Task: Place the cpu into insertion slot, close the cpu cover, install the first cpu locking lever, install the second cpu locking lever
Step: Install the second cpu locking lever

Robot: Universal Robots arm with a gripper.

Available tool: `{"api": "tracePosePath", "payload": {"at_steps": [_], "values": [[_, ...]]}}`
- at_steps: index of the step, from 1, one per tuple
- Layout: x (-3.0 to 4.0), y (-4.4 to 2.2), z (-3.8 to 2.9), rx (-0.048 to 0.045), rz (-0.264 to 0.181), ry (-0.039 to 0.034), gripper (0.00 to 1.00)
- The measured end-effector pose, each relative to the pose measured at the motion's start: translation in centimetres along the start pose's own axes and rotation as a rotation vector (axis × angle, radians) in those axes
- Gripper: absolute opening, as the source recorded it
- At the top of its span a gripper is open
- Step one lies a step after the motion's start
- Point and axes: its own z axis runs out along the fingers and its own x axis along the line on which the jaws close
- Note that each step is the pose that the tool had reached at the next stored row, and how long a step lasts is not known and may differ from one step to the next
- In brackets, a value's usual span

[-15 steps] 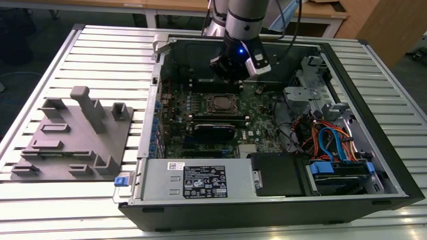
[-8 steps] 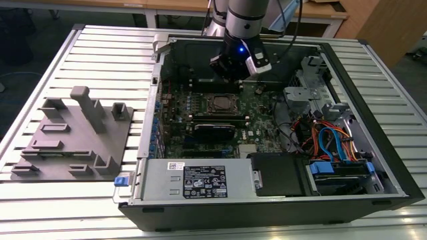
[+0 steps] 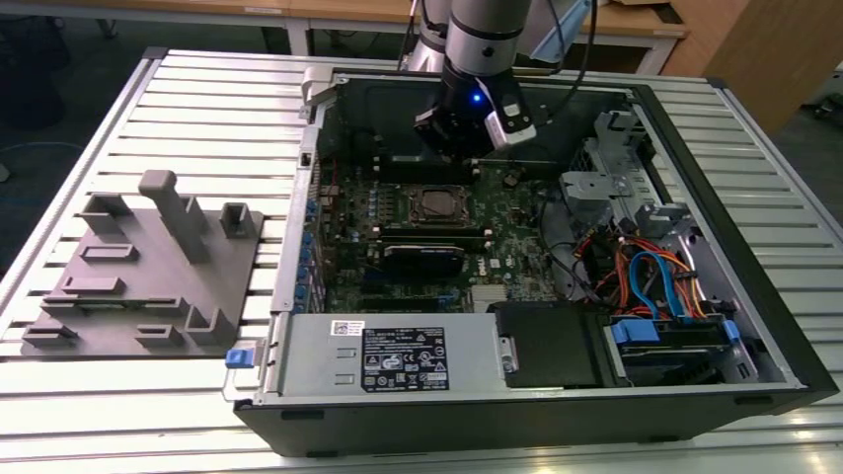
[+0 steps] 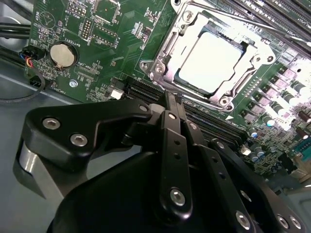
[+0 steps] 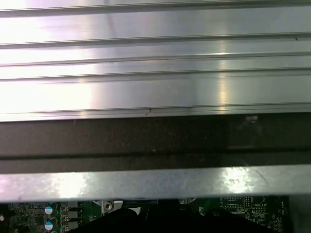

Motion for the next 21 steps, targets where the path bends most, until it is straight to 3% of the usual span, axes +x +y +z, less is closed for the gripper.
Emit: {"api": "tracePosePath", "payload": {"at_steps": [10, 17, 21], "values": [[0.0, 0.0, -0.15, 0.0003, 0.0, 0.0001, 0.1], [0.02, 0.05, -1.11, -0.0001, 0.0, 0.0, 0.1], [0.01, 0.06, -1.22, -0.0003, 0.0, 0.0, 0.1]]}}
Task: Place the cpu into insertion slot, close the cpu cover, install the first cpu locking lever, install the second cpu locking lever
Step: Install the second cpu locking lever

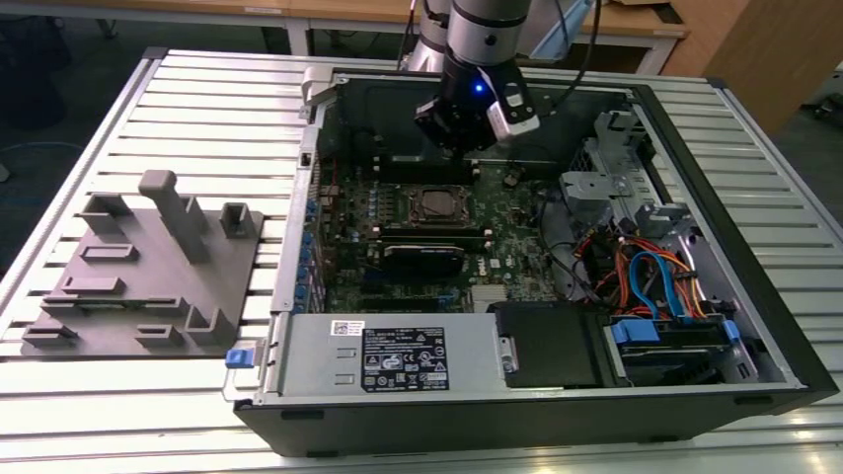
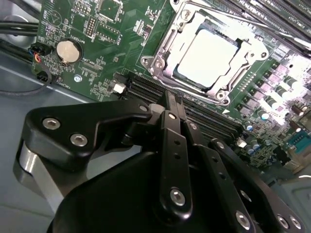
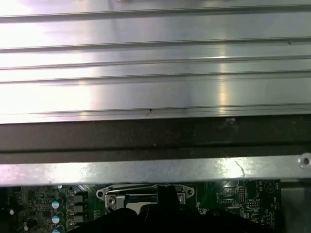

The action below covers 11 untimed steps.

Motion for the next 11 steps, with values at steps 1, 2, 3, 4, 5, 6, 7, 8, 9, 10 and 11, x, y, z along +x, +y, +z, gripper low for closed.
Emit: {"api": "tracePosePath", "payload": {"at_steps": [1, 2, 3, 4, 5, 6, 7, 8, 9, 10, 11], "values": [[0.0, -0.02, -0.01, 0.0001, 0.0, 0.0001, 0.1], [0.0, -0.07, -0.02, 0.0003, 0.0, 0.0002, 0.1], [0.0, -0.12, -0.02, 0.0002, 0.0, 0.0001, 0.1], [-0.01, -0.17, -0.02, 0.0002, 0.0, 0.0001, 0.1], [-0.01, -0.22, -0.02, 0.0002, 0.0, 0.0001, 0.1], [-0.01, -0.27, -0.02, 0.0002, 0.0, 0.0001, 0.1], [-0.02, -0.34, -0.02, 0.0002, 0.0, 0.0001, 0.1], [-0.02, -0.42, -0.03, 0.0002, 0.0, 0.0001, 0.1], [-0.03, -0.5, -0.03, 0.0002, 0.0, 0.0001, 0.1], [-0.03, -0.58, -0.03, 0.0002, 0.0, 0.0001, 0.1], [-0.03, -0.65, -0.04, 0.0003, 0.0, 0.0001, 0.1]]}}
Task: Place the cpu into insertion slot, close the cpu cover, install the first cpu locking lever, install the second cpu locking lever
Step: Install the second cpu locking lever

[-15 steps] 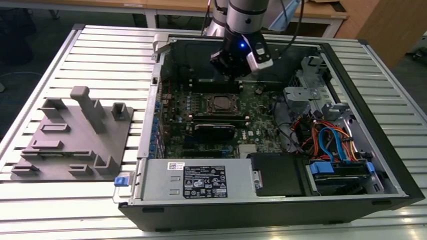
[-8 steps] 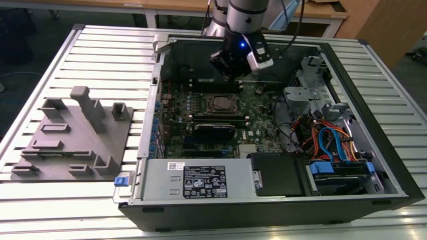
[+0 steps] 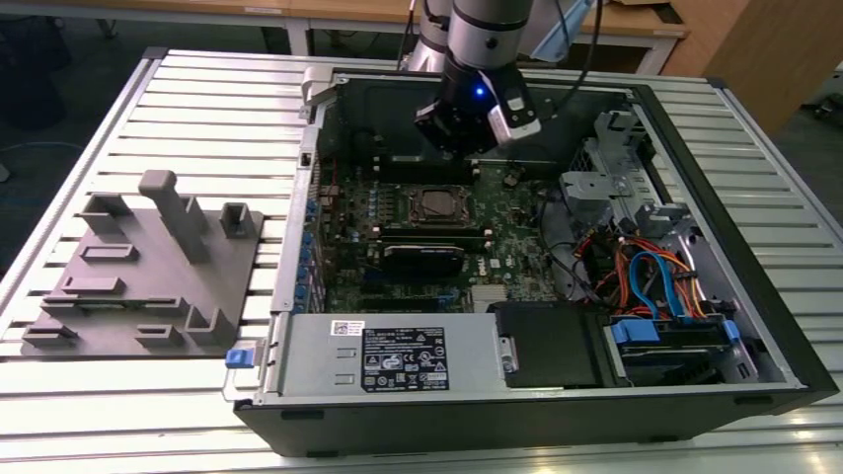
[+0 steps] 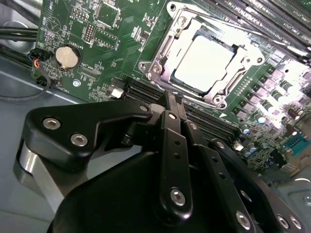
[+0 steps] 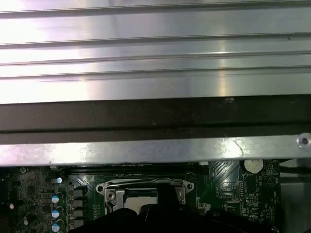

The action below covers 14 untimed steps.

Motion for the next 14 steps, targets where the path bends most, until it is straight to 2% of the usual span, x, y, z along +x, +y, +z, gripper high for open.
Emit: {"api": "tracePosePath", "payload": {"at_steps": [14], "values": [[-0.04, -0.8, -0.03, -0.0001, 0.0, -0.0001, 0.1]]}}
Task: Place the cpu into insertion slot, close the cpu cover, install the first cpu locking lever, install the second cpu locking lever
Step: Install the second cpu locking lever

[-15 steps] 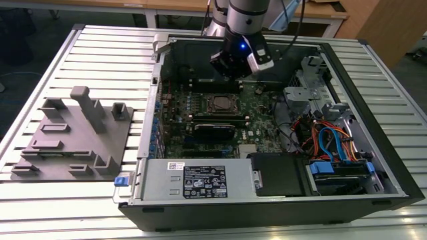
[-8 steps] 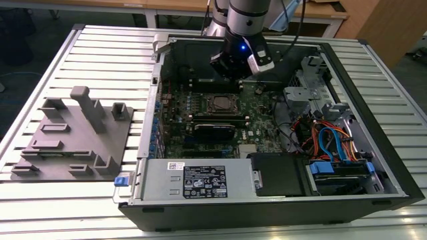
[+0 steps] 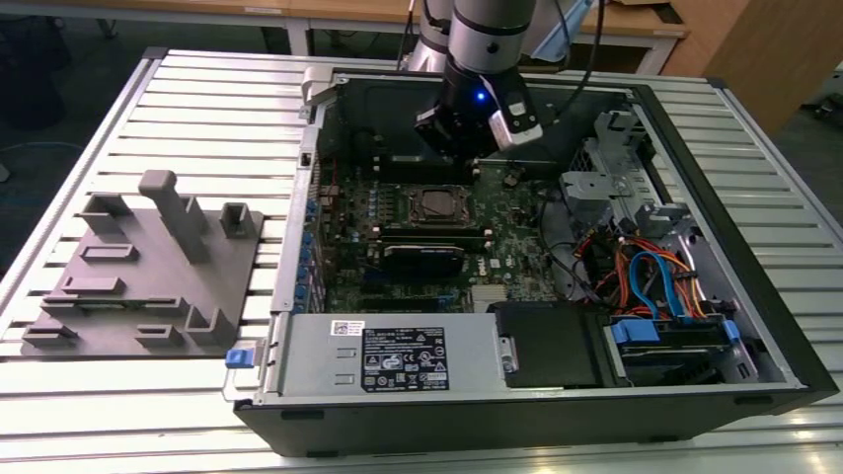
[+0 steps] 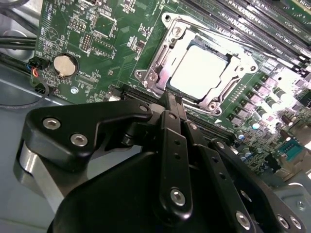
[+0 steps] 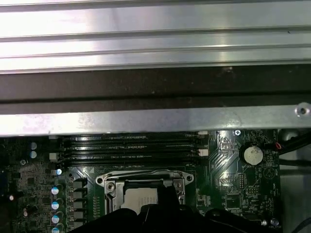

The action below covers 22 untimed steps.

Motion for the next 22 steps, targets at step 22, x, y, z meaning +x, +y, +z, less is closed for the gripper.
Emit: {"api": "tracePosePath", "payload": {"at_steps": [22], "values": [[-0.07, -1.25, -0.07, 0.0001, 0.0, 0.0001, 0.1]]}}
